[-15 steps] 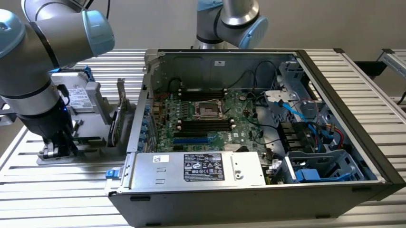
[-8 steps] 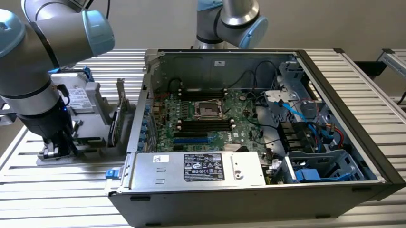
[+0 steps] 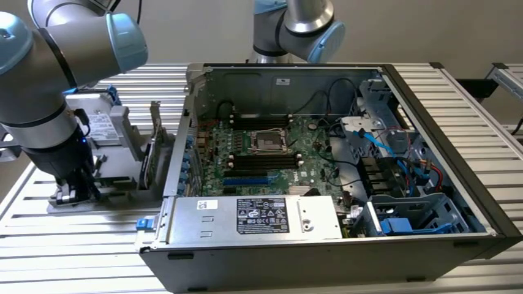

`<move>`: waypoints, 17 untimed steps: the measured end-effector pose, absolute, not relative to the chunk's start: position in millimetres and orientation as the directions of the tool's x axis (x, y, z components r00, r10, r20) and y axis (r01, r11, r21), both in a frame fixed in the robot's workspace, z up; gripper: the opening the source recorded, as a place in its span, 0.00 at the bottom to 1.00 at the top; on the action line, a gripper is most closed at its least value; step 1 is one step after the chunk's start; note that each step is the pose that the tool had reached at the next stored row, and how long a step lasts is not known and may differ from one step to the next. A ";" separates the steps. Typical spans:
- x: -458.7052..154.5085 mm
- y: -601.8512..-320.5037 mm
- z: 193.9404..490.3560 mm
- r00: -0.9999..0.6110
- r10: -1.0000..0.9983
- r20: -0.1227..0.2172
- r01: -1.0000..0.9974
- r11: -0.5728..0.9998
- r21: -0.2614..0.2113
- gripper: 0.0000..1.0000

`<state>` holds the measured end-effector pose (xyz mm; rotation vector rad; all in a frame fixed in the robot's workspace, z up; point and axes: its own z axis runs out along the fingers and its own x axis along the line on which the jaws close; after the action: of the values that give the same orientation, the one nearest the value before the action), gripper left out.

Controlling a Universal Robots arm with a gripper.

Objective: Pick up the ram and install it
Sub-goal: 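Pick up the ram and move it above insertion slot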

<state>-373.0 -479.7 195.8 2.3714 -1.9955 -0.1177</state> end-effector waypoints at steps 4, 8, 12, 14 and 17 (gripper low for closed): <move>-372.7 -479.7 196.5 0.168 -0.985 -0.032 -0.982 -0.170 0.079 0.15; -372.5 -479.7 200.0 0.166 -0.986 -0.032 -0.982 -0.168 0.080 0.15; -371.9 -479.7 202.8 0.166 -0.986 -0.032 -0.983 -0.168 0.081 0.15; -371.7 -479.7 202.9 0.166 -0.986 -0.032 -0.983 -0.168 0.081 0.15; -371.1 -479.7 203.0 0.166 -0.986 -0.032 -0.983 -0.168 0.081 0.15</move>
<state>-371.1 -479.7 203.0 2.3669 -1.9997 -0.1192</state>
